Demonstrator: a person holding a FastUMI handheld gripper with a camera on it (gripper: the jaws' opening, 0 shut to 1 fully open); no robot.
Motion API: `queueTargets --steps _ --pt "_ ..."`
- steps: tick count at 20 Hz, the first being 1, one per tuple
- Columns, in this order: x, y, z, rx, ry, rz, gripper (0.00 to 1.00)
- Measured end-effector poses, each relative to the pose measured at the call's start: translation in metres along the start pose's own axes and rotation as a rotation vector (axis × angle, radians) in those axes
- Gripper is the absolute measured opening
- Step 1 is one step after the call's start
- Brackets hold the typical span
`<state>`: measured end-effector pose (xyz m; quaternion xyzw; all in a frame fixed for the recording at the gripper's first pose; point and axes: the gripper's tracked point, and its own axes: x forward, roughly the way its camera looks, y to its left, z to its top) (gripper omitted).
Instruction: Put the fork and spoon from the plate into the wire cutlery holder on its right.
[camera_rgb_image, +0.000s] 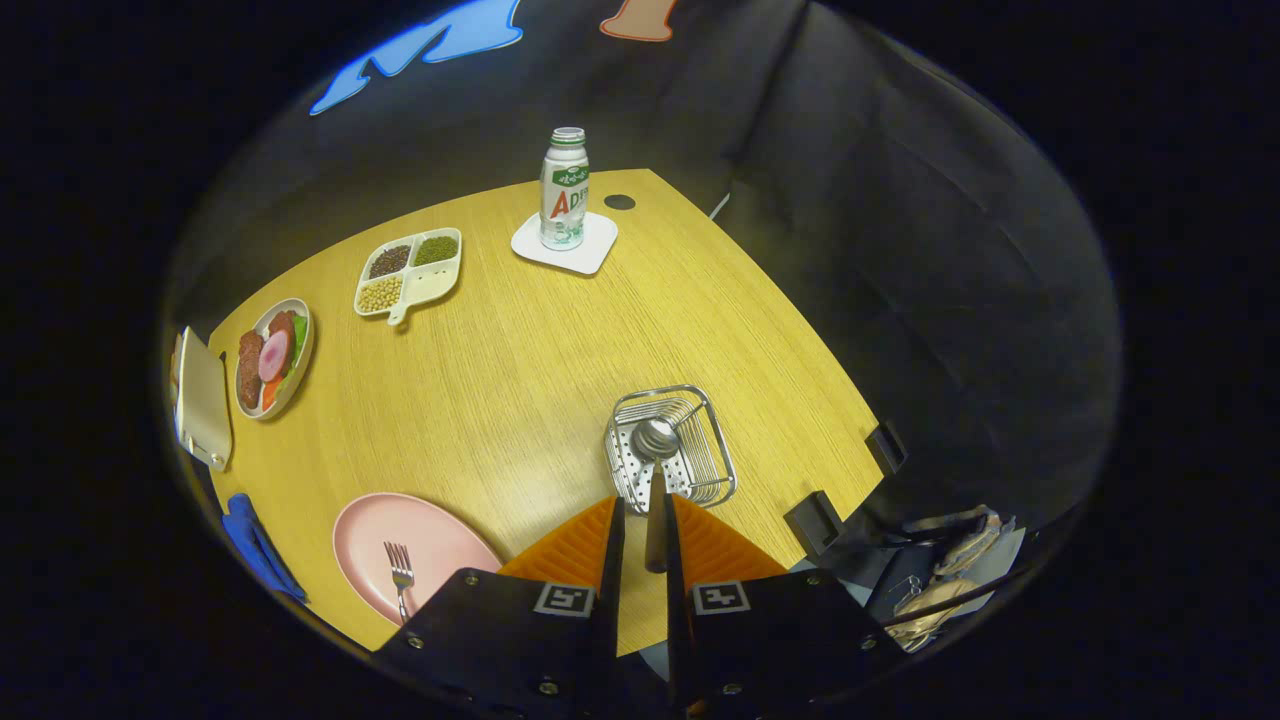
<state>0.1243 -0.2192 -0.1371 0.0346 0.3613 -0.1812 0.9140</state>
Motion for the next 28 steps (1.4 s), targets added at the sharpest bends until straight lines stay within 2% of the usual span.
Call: queueTargets --steps 8,9,12,13,15,16,18,19,28 --pt "-0.031 0.088 -0.023 -0.115 -0.027 0.092 0.22" --pt "-0.034 0.1 -0.029 -0.133 -0.025 0.103 0.29" --pt "-0.039 0.131 -0.052 -0.194 -0.006 0.122 0.29" --pt "-0.042 0.14 -0.06 -0.21 0.002 0.129 0.39" --pt "-0.043 0.156 -0.075 -0.231 0.016 0.141 0.49" --pt "-0.044 0.164 -0.082 -0.235 0.019 0.148 0.6" --pt "-0.043 0.178 -0.094 -0.243 0.03 0.158 1.0" --pt "-0.043 0.185 -0.1 -0.241 0.037 0.165 0.97" --pt "-0.017 0.205 -0.156 -0.141 0.177 0.136 0.97"
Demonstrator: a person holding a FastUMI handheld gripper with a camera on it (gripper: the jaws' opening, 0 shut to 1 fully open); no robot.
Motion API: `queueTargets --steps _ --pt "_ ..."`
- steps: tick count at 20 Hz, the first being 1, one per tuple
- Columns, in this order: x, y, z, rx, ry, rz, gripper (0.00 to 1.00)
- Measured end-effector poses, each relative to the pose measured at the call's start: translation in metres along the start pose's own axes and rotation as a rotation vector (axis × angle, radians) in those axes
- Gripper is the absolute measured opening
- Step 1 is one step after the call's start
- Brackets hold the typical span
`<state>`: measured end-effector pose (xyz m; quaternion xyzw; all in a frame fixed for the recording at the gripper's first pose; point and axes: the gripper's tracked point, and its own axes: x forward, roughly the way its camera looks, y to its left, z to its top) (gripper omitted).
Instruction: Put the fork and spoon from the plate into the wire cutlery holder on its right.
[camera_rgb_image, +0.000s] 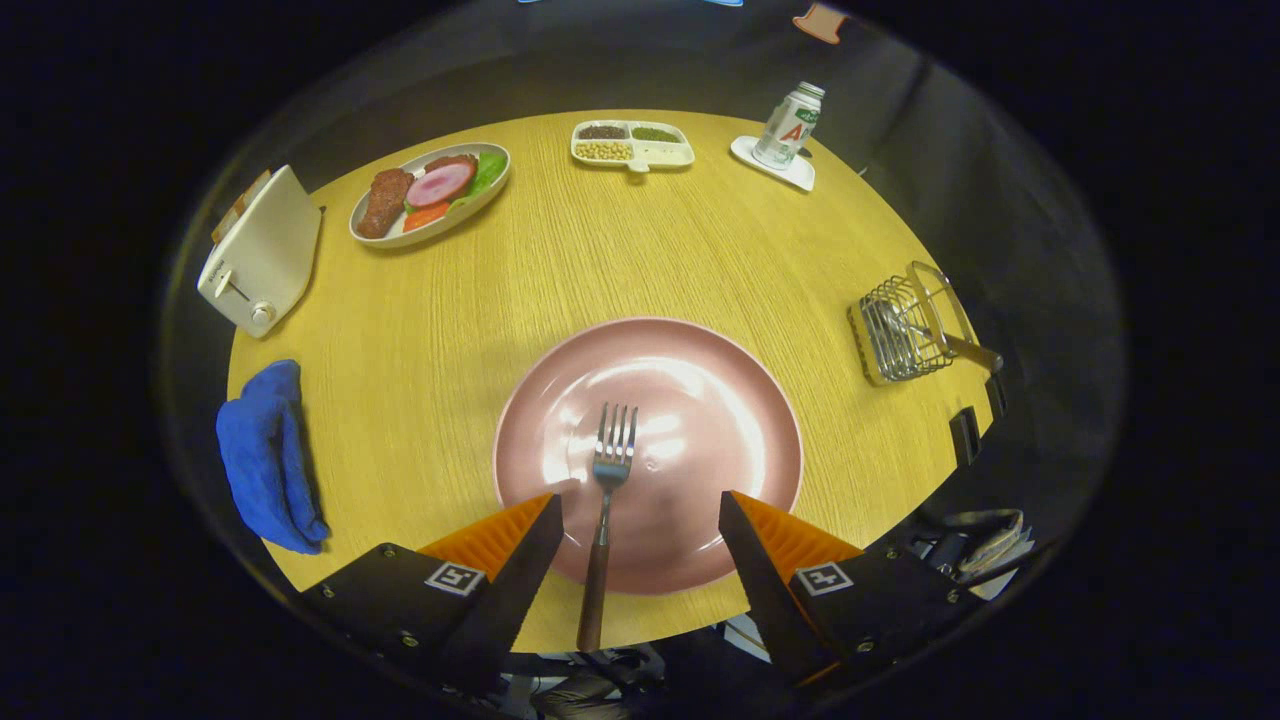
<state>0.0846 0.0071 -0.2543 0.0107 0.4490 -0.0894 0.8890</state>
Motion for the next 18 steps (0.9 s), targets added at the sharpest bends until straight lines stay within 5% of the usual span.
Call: queueTargets --steps 12,13,16,18 --pt "0.038 0.017 -0.016 0.079 0.084 0.045 0.94" --pt "0.04 0.019 -0.018 0.082 0.092 0.053 0.8" --pt "0.041 0.023 -0.016 0.092 0.093 0.077 0.59" --pt "0.045 0.026 -0.017 0.097 0.103 0.079 0.21"
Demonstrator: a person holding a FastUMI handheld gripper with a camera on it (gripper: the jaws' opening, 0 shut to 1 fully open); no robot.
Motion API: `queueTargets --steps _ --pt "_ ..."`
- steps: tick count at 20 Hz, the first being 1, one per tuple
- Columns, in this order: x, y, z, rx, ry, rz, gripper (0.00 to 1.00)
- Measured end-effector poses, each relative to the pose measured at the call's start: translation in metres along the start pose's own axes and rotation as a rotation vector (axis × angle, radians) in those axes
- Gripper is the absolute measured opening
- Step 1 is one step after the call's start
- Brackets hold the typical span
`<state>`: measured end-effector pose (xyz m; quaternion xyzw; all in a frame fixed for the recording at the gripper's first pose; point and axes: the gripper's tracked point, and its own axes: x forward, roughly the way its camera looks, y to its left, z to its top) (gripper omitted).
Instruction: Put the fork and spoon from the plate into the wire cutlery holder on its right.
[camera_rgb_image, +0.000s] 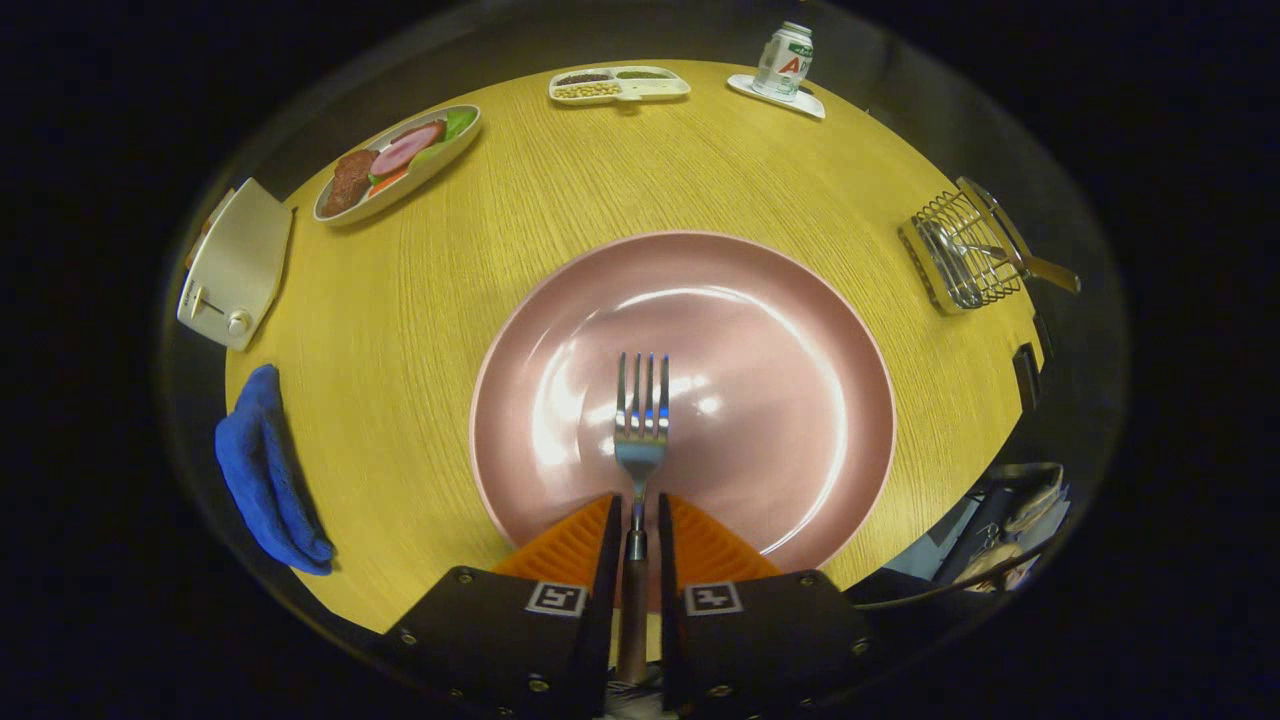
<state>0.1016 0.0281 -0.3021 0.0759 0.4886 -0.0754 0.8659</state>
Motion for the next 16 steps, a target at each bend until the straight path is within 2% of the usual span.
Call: queueTargets --steps 1,3,5,8,16 --pt "0.0 0.0 0.001 0.002 0.005 -0.006 0.16" --pt "0.002 0.004 0.002 -0.009 0.011 -0.001 0.16" --pt "0.0 0.01 0.002 -0.036 0.004 0.039 0.02" --pt "-0.004 -0.004 0.002 -0.084 0.005 -0.047 0.02" --pt "-0.027 -0.008 0.019 -0.098 -0.033 -0.066 0.02"
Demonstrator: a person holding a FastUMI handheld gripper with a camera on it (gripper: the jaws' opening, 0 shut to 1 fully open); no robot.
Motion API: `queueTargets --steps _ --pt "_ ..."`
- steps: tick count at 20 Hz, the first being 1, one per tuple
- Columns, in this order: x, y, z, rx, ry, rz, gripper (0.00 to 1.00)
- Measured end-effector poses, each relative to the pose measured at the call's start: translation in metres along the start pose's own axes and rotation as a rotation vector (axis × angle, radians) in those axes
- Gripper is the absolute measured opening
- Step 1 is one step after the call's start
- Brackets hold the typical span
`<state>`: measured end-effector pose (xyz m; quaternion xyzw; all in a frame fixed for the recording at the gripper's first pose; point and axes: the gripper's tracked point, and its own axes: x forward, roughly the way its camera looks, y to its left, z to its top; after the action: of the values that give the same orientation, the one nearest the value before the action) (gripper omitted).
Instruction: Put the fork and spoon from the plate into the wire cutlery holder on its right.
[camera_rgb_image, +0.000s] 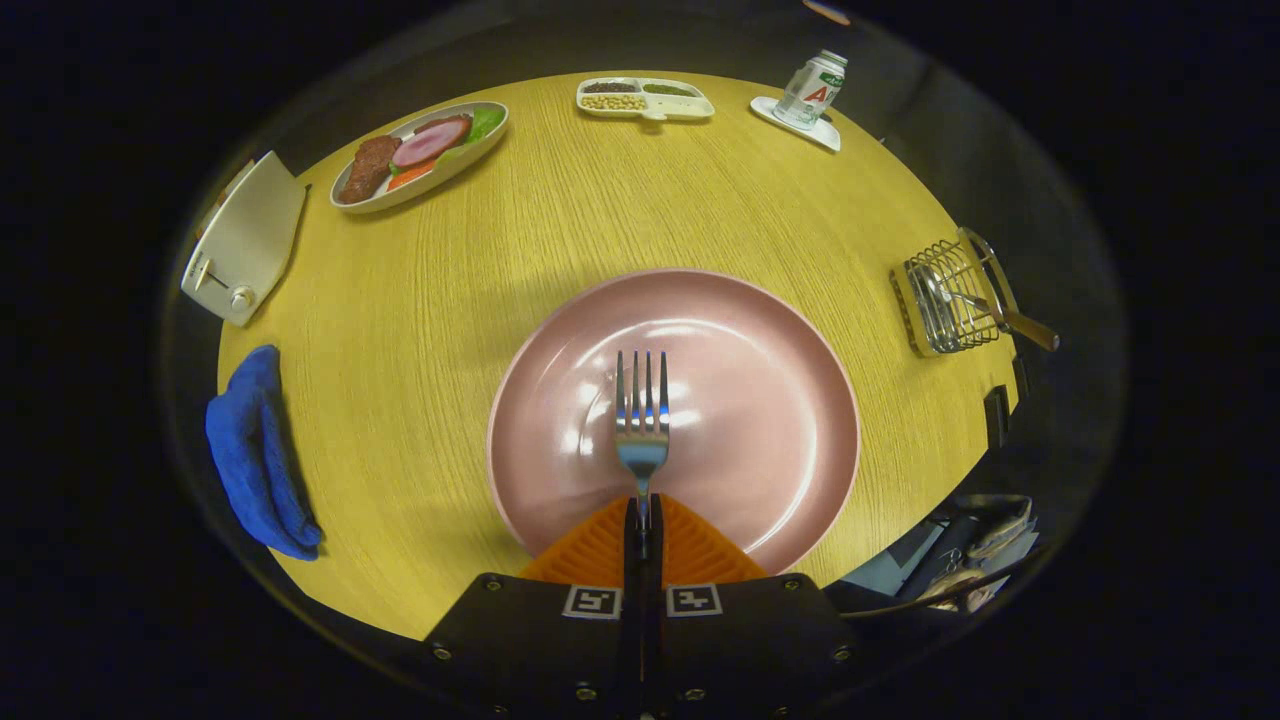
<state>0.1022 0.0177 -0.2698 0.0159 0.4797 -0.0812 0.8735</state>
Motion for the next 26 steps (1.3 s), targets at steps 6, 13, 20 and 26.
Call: queueTargets --steps 6,13,20,26 --pt "-0.022 -0.02 0.019 0.013 -0.024 -0.036 0.02" --pt "-0.05 -0.06 0.051 0.06 -0.057 -0.078 0.02" --pt "-0.068 -0.103 0.071 0.122 -0.057 -0.107 0.02" --pt "-0.077 -0.152 0.087 0.178 -0.046 -0.131 0.02"
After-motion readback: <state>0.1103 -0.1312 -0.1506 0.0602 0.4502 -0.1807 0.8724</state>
